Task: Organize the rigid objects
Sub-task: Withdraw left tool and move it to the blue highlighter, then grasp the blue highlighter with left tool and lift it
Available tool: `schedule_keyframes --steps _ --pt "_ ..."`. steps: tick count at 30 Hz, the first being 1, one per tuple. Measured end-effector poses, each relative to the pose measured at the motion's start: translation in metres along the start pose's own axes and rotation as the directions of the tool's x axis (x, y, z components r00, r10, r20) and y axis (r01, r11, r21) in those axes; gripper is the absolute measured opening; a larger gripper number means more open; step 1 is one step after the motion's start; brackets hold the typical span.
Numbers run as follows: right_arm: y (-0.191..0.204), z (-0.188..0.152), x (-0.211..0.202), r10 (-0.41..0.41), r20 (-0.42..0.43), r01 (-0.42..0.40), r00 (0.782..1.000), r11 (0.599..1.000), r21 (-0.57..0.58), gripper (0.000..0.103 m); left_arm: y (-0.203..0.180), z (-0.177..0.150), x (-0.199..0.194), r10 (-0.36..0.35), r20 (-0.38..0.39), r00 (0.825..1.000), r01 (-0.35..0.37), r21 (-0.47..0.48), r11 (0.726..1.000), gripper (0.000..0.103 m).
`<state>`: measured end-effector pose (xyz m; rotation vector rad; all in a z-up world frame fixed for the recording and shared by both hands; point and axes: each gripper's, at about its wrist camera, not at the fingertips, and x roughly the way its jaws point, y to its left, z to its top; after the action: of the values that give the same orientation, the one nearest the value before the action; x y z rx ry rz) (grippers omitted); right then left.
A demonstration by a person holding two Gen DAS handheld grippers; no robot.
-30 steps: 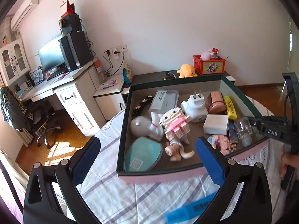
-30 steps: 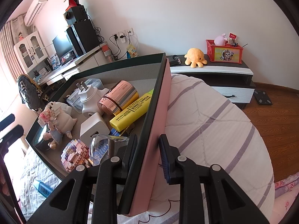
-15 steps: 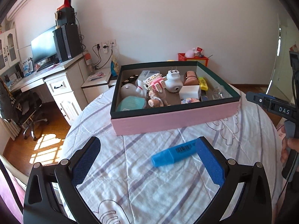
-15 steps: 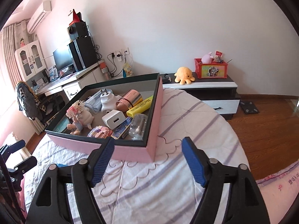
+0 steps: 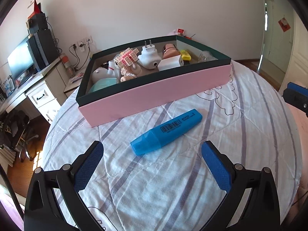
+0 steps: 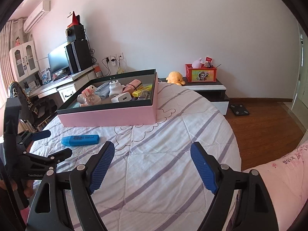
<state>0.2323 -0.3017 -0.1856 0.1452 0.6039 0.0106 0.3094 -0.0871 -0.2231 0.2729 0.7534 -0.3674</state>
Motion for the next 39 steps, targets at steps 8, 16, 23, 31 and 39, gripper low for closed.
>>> schedule_keyframes --steps 8,16,23,31,39 --pt "-0.007 -0.001 0.007 -0.029 -0.032 0.028 0.999 1.0 -0.01 0.083 0.002 0.017 0.033 -0.051 -0.083 0.995 0.055 0.044 0.998 0.102" --pt "-0.008 -0.004 0.016 -0.042 -0.063 0.042 0.997 0.999 -0.008 0.083 -0.021 0.022 0.039 -0.109 -0.102 0.989 0.12 0.108 0.987 0.04" --pt "-0.001 -0.001 0.026 -0.026 -0.082 0.024 0.996 0.999 -0.025 0.083 -0.018 0.009 0.019 -0.116 -0.083 0.99 0.118 0.031 0.992 0.027" --pt "0.002 0.004 0.035 -0.007 -0.091 0.003 0.996 0.999 -0.047 0.083 0.028 -0.025 -0.014 0.05 -0.092 0.994 -0.069 -0.208 0.976 0.027" --pt "0.006 0.029 0.045 0.017 -0.063 -0.021 0.998 0.998 -0.061 0.083 0.058 -0.014 -0.03 0.131 -0.045 0.99 -0.138 -0.262 0.955 0.027"
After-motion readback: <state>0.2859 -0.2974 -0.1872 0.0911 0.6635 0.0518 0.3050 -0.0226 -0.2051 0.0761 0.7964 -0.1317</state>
